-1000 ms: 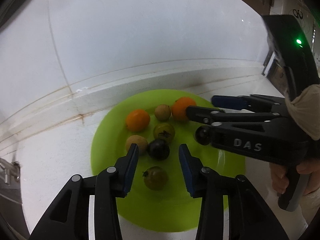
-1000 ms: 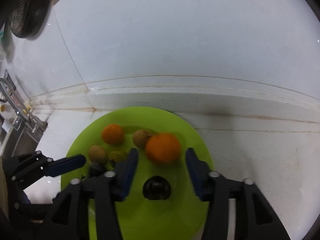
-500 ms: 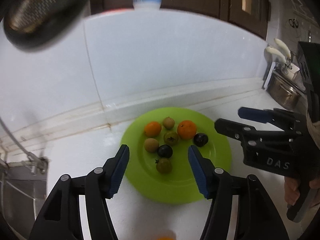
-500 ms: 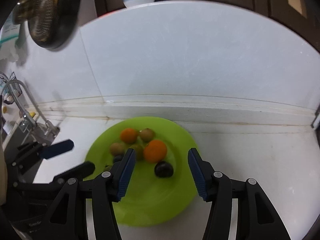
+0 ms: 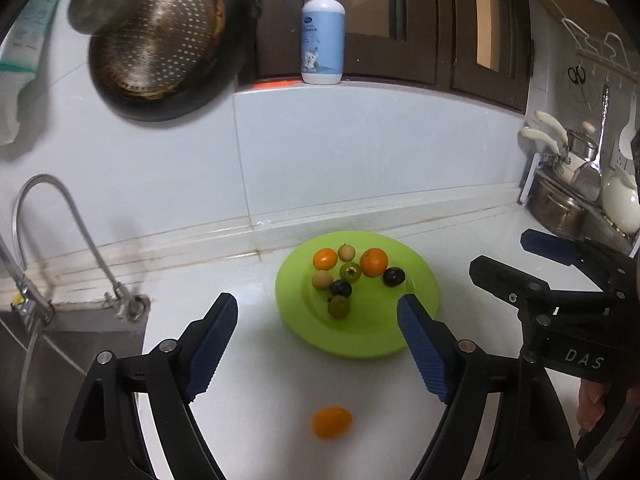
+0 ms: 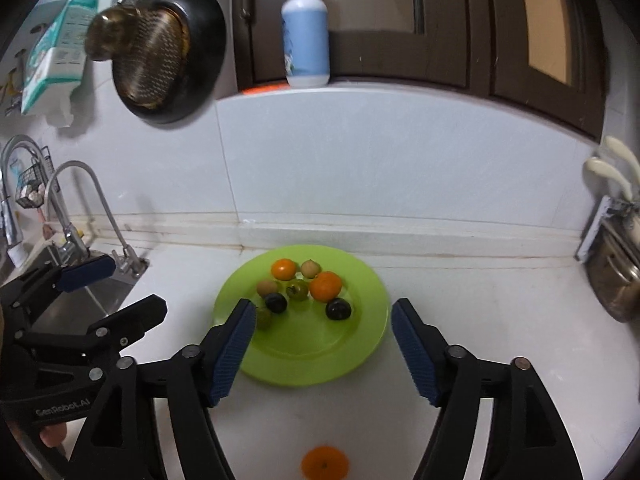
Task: Organize fruits
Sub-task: 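Lift both open tools away from the plate toward the last oranges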
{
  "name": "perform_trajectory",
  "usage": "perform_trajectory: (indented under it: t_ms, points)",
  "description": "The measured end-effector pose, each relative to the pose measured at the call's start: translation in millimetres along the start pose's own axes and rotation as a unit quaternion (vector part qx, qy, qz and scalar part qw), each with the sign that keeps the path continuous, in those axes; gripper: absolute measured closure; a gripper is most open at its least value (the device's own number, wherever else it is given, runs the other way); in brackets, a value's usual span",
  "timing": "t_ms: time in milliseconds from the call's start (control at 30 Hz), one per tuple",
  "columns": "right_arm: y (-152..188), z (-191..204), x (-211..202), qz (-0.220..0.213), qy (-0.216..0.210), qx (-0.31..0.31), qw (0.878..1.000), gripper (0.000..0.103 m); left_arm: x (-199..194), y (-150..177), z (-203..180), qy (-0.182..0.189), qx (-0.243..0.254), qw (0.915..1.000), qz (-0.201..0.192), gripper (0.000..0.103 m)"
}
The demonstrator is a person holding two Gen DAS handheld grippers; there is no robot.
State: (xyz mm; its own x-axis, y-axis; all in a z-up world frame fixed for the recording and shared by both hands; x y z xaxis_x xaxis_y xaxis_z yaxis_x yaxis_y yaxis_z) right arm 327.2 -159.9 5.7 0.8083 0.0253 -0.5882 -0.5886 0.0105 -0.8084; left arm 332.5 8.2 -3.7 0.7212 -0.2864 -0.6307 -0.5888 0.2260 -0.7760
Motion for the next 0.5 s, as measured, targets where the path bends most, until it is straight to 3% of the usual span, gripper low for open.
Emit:
perform_trajectory:
  t_ms: [167, 500]
  points:
    - [12.8, 6.2, -21.4, -0.001, 0.003, 0.019, 1.000, 0.024, -18.0, 15.7, 1.9, -0.004, -0.005, 1.0000, 0.006, 0.018]
    - [55.0, 11.8, -29.8, 0.036, 0.023, 0.037, 0.998, 0.024, -24.7, 57.7, 5.2, -0.023, -0.003, 0.9988, 0.044, 0.016]
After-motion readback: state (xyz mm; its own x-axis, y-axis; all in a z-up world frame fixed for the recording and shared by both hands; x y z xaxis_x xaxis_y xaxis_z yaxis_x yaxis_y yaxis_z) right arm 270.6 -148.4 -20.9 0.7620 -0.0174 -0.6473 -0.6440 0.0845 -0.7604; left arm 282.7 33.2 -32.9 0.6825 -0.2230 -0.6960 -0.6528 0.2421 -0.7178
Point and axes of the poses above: each gripper's, at about its wrist camera, not at the fingertips, and x roughly the way its jaws point, z to its left, y to its underside, the point moved 4 cm from there along x, roughly the way its jaws point, and after that the axes turned 3 degrees about z, right-handed, at the moved point
